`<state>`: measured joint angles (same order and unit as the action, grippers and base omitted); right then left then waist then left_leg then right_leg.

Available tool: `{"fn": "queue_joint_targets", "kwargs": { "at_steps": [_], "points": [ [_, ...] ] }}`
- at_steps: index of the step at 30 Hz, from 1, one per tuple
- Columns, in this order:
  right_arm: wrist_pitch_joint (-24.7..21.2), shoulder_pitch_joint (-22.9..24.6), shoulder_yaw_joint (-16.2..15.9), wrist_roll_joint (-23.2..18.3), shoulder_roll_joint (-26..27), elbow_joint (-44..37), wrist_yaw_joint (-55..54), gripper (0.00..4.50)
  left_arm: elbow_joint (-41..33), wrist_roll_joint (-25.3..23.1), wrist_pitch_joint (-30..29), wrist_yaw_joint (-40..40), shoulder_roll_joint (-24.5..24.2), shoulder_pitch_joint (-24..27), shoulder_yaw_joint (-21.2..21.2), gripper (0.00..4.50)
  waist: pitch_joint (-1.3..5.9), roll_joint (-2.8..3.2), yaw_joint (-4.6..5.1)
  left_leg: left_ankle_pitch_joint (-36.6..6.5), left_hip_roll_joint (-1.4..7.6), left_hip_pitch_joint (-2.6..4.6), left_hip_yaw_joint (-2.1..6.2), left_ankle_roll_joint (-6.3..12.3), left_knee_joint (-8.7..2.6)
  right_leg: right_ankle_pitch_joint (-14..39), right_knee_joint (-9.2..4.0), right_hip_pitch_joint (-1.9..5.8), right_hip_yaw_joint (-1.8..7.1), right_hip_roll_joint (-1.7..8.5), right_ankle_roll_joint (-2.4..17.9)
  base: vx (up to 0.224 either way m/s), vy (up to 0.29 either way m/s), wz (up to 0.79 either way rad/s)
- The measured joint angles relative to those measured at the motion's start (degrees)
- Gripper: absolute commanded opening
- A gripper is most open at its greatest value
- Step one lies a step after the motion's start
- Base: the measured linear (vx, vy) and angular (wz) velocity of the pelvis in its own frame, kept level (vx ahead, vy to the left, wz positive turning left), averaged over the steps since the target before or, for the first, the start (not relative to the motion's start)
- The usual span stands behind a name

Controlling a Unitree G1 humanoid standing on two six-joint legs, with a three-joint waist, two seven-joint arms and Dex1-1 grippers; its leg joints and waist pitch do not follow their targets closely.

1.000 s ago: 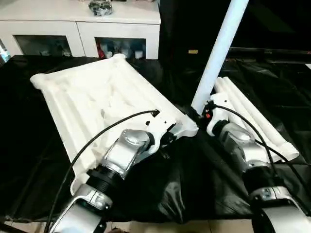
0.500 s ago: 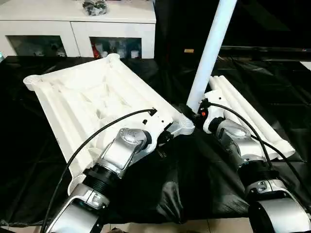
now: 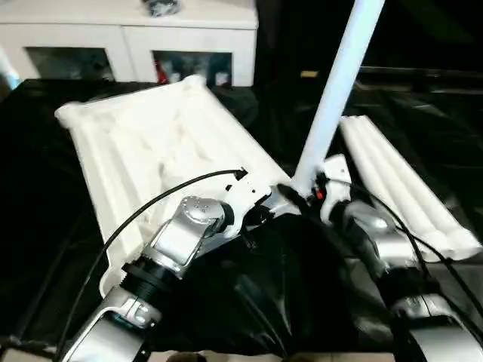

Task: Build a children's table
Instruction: Insert table leg to table base, then rotate leg to tighten

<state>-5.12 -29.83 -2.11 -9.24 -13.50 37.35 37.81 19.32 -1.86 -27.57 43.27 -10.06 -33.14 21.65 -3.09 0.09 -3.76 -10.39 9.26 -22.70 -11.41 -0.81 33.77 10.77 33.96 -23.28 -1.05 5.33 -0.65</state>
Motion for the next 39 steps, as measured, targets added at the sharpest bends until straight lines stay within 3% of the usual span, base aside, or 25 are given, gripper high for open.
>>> {"fn": "queue_joint_targets", "kwargs": {
  "at_steps": [8, 16, 28, 39],
  "points": [
    [-3.7, 5.3, -1.9, -0.4, -5.3, -10.2, 7.6, 3.89, 0.0, 1.0, 3.3, 6.1, -2.5, 0.2, 0.9, 0.0, -0.11, 0.18, -1.42, -0.1, 0.03, -0.14, -0.01, -0.15, 0.1, 0.0, 0.02, -0.05, -0.02, 0.01, 0.0, 0.0, 0.0, 0.0],
    [-6.0, 10.6, -4.6, -2.3, -11.4, -18.9, 17.8, 3.89, 0.1, 2.4, 9.5, 16.3, -6.6, 1.3, 2.2, 0.0, -0.16, 0.3, -1.77, -0.1, 0.06, -0.2, -0.08, -0.14, 0.15, 0.0, 0.05, 0.0, -0.02, 0.05, 0.0, 0.0, 0.0, 0.0],
    [-7.8, 15.4, -6.3, -4.1, -14.5, -26.1, 24.0, 3.89, 0.7, 3.3, 13.6, 25.3, -10.1, 1.3, 3.3, 0.0, -0.11, 0.37, -1.68, -0.1, 0.12, -0.17, -0.08, -0.14, 0.37, 0.0, 0.22, 0.1, -0.02, 0.04, 0.0, 0.0, 0.0, 0.0],
    [-8.7, 16.2, -6.8, -4.2, -14.1, -27.2, 24.1, 2.9, 1.6, 3.4, 15.2, 27.9, -11.3, 1.3, 3.4, 0.0, -0.1, 0.39, -1.79, -0.1, 0.15, -0.16, -0.08, -0.13, 0.62, 0.0, 0.34, 0.19, -0.02, 0.05, 0.0, 0.0, 0.0, 0.0]
  ]
}}
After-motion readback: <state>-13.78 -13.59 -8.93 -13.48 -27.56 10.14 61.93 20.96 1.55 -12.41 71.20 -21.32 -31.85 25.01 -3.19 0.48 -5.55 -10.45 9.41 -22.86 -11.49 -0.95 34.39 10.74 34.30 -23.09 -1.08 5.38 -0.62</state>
